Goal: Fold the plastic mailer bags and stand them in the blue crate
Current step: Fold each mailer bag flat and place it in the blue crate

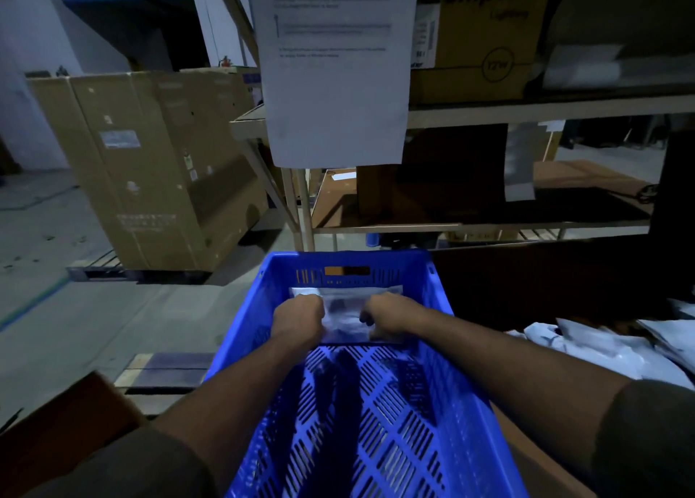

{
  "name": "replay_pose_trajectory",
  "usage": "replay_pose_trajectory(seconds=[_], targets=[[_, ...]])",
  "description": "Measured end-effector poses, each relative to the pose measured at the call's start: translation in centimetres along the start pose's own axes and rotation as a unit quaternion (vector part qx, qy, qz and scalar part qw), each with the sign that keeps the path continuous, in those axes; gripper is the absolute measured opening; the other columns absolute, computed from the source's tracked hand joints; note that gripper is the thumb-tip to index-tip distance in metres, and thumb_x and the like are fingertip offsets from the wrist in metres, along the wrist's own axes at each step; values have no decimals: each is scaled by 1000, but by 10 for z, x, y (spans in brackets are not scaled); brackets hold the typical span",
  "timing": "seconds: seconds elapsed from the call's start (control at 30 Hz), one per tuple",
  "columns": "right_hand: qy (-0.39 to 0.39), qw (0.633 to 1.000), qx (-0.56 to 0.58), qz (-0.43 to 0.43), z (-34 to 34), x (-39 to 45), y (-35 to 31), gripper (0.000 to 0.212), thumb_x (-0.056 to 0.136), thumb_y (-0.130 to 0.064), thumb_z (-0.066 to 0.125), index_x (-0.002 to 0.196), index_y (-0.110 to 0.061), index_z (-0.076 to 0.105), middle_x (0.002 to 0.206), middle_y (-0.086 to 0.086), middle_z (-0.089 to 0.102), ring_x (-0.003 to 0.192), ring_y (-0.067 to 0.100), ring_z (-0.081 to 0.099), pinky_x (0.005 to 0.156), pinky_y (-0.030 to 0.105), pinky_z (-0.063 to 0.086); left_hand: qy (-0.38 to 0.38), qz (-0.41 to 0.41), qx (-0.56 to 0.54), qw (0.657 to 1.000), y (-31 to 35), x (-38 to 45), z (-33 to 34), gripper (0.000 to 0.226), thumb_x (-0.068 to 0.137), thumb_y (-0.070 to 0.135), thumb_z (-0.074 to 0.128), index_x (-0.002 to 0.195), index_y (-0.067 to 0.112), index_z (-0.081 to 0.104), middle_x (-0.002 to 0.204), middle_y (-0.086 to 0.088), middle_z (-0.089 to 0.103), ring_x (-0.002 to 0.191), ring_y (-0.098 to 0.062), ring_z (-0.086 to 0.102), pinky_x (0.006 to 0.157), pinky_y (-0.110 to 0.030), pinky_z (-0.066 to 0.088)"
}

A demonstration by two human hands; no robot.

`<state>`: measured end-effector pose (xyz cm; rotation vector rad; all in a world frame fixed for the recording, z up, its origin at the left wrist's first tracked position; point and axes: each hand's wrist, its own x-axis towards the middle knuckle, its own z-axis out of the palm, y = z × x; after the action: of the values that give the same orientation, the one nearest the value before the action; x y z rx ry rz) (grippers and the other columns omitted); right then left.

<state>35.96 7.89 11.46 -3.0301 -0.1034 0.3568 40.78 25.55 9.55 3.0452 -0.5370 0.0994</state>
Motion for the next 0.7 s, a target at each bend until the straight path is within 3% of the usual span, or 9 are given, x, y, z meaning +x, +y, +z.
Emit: replay_pose_trajectory(seconds=[0.17,0.3,0.43,0.57,0.7], targets=[[61,998,3,2,-10,-34,1,37,87,-15,69,125,-16,67,123,6,69,114,28,63,90,39,55,22,14,-40,999,12,-16,-18,23,88,32,70,109,22,70,108,3,72,102,-20,66,76,-31,52],[237,968,82,3,-19,-88,6,29,91,-24,65,119,-19,68,119,3,68,111,24,61,91,39,52,95,56,-78,991,53,-38,-40,16,91,43,69,95,28,71,96,5,73,89,-19,66,62,-30,42],[375,907,188,30,-9,-148,32,26,95,-22,61,121,-19,67,116,-1,66,109,17,58,93,36,48,162,94,-196,963,110,-59,-66,10,90,40,70,88,30,72,85,11,72,81,-13,66,64,-31,48],[421,876,224,75,13,-204,76,23,93,-21,63,114,-20,71,108,-2,69,102,15,62,87,34,51,199,149,-242,938,178,-81,-86,8,91,41,70,87,34,69,76,15,64,77,-10,63,63,-31,48],[423,862,250,123,46,-259,135,20,95,-22,64,113,-21,72,110,-7,70,101,10,63,85,26,50,162,206,-215,941,253,-101,-83,13,92,44,68,92,32,72,82,13,69,79,-9,63,67,-33,54]])
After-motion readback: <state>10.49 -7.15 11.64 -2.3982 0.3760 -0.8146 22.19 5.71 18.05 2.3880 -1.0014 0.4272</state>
